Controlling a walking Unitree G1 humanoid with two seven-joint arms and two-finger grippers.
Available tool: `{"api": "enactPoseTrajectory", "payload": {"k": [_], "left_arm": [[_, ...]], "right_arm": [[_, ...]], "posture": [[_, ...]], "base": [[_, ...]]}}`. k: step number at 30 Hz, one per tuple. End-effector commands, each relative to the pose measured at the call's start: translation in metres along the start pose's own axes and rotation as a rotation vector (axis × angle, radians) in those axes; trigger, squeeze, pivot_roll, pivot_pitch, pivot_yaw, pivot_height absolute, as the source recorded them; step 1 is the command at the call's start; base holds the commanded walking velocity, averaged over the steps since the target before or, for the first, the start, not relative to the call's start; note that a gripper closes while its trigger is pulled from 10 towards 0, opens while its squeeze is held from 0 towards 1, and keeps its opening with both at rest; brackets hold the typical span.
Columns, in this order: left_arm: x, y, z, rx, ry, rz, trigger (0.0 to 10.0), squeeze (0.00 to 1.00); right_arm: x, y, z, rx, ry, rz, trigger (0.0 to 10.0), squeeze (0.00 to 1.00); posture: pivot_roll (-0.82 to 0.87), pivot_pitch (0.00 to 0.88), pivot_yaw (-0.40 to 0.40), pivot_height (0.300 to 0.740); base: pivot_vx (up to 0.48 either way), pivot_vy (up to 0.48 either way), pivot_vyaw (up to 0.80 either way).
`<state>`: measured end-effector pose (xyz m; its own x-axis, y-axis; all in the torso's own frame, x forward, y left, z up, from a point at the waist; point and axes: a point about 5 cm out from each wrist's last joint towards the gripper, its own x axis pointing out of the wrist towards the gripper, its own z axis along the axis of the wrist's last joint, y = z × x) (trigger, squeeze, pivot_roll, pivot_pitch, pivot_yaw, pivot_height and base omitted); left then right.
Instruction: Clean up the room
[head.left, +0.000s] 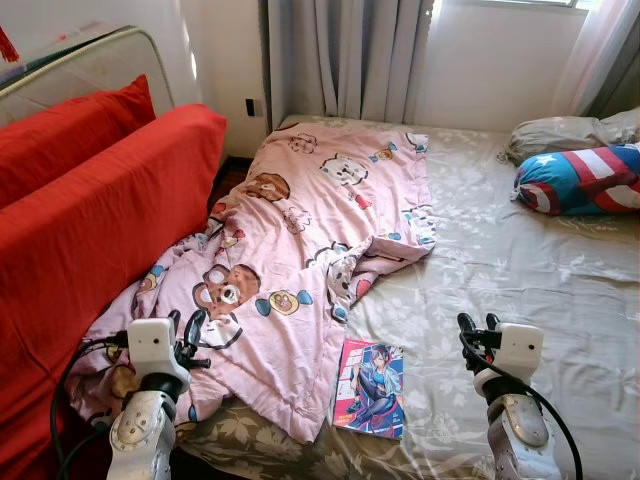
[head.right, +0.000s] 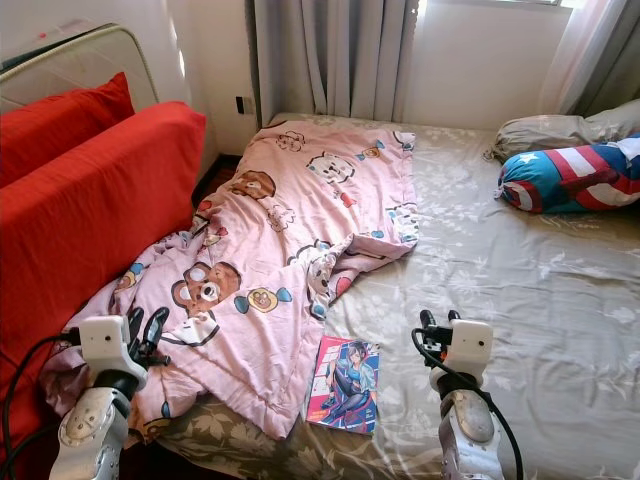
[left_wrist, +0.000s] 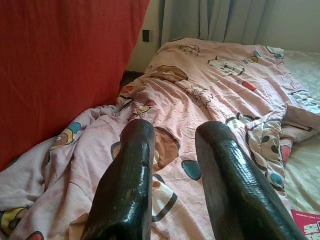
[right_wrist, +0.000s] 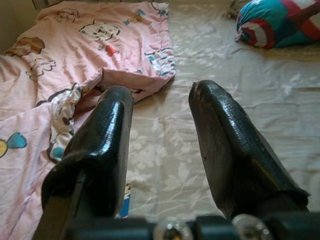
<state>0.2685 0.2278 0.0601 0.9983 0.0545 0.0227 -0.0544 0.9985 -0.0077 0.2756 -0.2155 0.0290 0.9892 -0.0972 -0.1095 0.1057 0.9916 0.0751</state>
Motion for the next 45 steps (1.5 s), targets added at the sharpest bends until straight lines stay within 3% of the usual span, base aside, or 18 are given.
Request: {"api": "enactPoseTrajectory", "payload": {"k": [1,6,11,16,26,32,37,45], "left_arm": [[-0.001,0.005,0.000,-0.003,0.009,0.018,10.0,0.00],[0.002,0.012,0.002,0.007,0.018,0.035,10.0,0.00],[0.003,0.006,0.008,0.021,0.011,-0.009,10.0,0.00],[0.001,0.013,0.005,0.016,0.031,0.019,10.0,0.00],[-0.005,0.025,0.014,0.022,0.008,0.060,10.0,0.00],[-0.011,0.022,0.010,0.013,0.012,0.069,10.0,0.00],[-0.004,0.017,0.010,0.014,0.026,0.046,10.0,0.00],[-0.004,0.010,0.008,-0.015,0.027,0.051,10.0,0.00]], "right_arm": [[0.002,-0.002,0.004,0.002,-0.011,-0.015,10.0,0.00],[-0.002,-0.003,-0.001,-0.001,0.008,-0.029,10.0,0.00],[-0.004,-0.003,-0.006,0.005,0.045,-0.039,10.0,0.00],[-0.006,0.006,-0.008,0.003,0.041,-0.003,10.0,0.00],[-0.003,0.016,-0.004,-0.001,0.036,0.058,10.0,0.00],[0.000,0.018,-0.007,0.000,0.070,0.062,10.0,0.00],[0.002,0.021,-0.001,0.026,0.015,0.045,10.0,0.00],[-0.001,0.016,-0.004,0.009,0.038,0.035,10.0,0.00]], "posture": [[-0.02,0.000,-0.023,0.740],[0.00,0.000,-0.007,0.740],[0.02,0.000,-0.007,0.731],[0.02,0.000,-0.005,0.696],[0.07,0.000,-0.046,0.696],[0.07,0.000,-0.026,0.696],[0.05,0.000,-0.005,0.681],[0.04,0.000,-0.026,0.681]], "base": [[0.000,0.000,0.00],[0.000,0.000,0.00],[0.000,0.000,0.00],[0.000,0.000,0.00],[0.000,0.000,0.00],[0.000,0.000,0.00],[0.000,0.000,0.00],[0.000,0.000,0.00]]}}
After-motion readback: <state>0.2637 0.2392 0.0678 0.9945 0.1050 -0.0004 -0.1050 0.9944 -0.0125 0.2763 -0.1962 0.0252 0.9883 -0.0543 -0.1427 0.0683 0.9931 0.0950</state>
